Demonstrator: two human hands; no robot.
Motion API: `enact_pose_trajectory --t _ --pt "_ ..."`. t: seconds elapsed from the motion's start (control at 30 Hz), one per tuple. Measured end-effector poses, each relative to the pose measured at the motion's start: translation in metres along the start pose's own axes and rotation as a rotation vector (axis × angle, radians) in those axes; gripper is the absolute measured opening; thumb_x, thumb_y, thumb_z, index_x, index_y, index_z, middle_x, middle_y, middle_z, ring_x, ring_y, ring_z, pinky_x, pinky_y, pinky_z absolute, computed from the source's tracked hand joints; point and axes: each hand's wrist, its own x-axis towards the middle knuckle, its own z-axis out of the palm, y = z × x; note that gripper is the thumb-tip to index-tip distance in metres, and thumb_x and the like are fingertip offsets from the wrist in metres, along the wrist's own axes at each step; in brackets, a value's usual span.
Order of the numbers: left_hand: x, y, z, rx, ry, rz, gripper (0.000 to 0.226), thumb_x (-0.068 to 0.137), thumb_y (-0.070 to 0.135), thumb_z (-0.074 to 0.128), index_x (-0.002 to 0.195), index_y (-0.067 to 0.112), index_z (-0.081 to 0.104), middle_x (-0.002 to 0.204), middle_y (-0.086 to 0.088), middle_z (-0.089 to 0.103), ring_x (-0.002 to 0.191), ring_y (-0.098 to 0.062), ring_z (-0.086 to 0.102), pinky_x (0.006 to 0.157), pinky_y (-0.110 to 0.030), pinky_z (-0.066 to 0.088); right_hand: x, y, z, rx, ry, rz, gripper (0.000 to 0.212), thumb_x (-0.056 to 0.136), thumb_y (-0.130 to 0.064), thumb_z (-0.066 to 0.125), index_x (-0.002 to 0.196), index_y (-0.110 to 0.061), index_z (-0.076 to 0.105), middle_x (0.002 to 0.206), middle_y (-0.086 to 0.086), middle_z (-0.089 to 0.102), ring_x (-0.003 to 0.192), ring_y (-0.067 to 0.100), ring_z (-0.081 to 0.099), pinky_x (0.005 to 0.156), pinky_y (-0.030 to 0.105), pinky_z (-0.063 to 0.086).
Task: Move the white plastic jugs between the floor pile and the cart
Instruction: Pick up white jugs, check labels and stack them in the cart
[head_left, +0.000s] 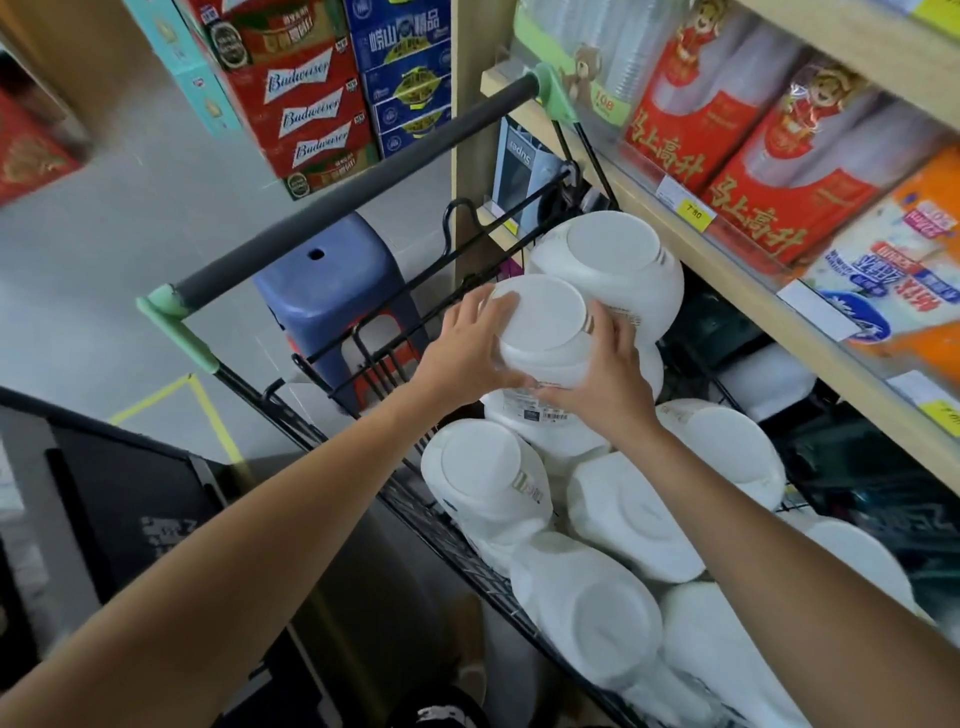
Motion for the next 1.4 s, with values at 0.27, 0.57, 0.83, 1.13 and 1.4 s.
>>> enact_pose_trajectory --t 0.27,0.57,0.83,1.13,1.4 --pt "-0.001 -0.005 -0.007 0.027 -0.107 -0.056 0.106 0.072 0.041 0.08 0.15 0.026 0.01 0.158 -0.003 0.004 0.145 -0.033 0.012 0.114 -0.055 0.026 0.009 -0.01 -0.011 0.067 -0.172 -0.022 0.116 0.064 -0.036 0.086 0.148 -0.029 0.006 0.149 0.004 0.014 0.137 0.032 0.022 0.103 0.047 0.036" --pt "0.002 0.032 -0.04 -0.021 -0.111 -0.074 0.092 0.081 0.041 0.072 0.152 0.022 0.016 0.158 -0.01 0.011 0.144 -0.035 0.016 0.116 -0.049 0.023 -0.001 -0.021 -0.063 0.203 -0.219 0.092 0.087 0.083 -0.027 0.074 0.15 -0.016 0.02 0.15 0.008 0.031 0.14 0.024 0.029 0.105 0.033 0.031" --pt "-0.005 0.173 -0.092 -0.285 -0.001 0.271 0.07 0.091 0.031 0.063 0.149 0.016 0.027 0.152 -0.004 0.032 0.138 -0.02 0.033 0.107 -0.028 0.03 -0.03 -0.025 -0.206 0.298 0.11 0.069 0.064 0.087 -0.024 0.071 0.143 -0.017 0.04 0.126 0.002 0.054 0.118 0.017 0.053 0.099 0.034 0.045" --pt "-0.051 0.37 -0.149 -0.452 0.004 0.577 0.056 0.093 0.026 0.061 0.144 0.019 0.039 0.141 -0.001 0.045 0.121 -0.019 0.05 0.094 -0.035 0.045 -0.16 -0.012 -0.432 0.216 0.511 0.007 0.047 0.088 -0.008 0.067 0.132 -0.007 0.051 0.112 0.017 0.064 0.093 0.019 0.06 0.093 0.036 0.05" --pt "-0.168 0.541 -0.151 -0.47 0.053 0.888 0.052 0.093 0.021 0.06 0.141 0.014 0.042 0.143 0.0 0.046 0.126 -0.018 0.05 0.09 -0.02 0.039 -0.328 0.004 -0.547 0.044 0.719 -0.025 0.036 0.09 -0.009 0.065 0.125 -0.006 0.057 0.095 0.005 0.063 0.086 0.014 0.059 0.086 0.027 0.048"
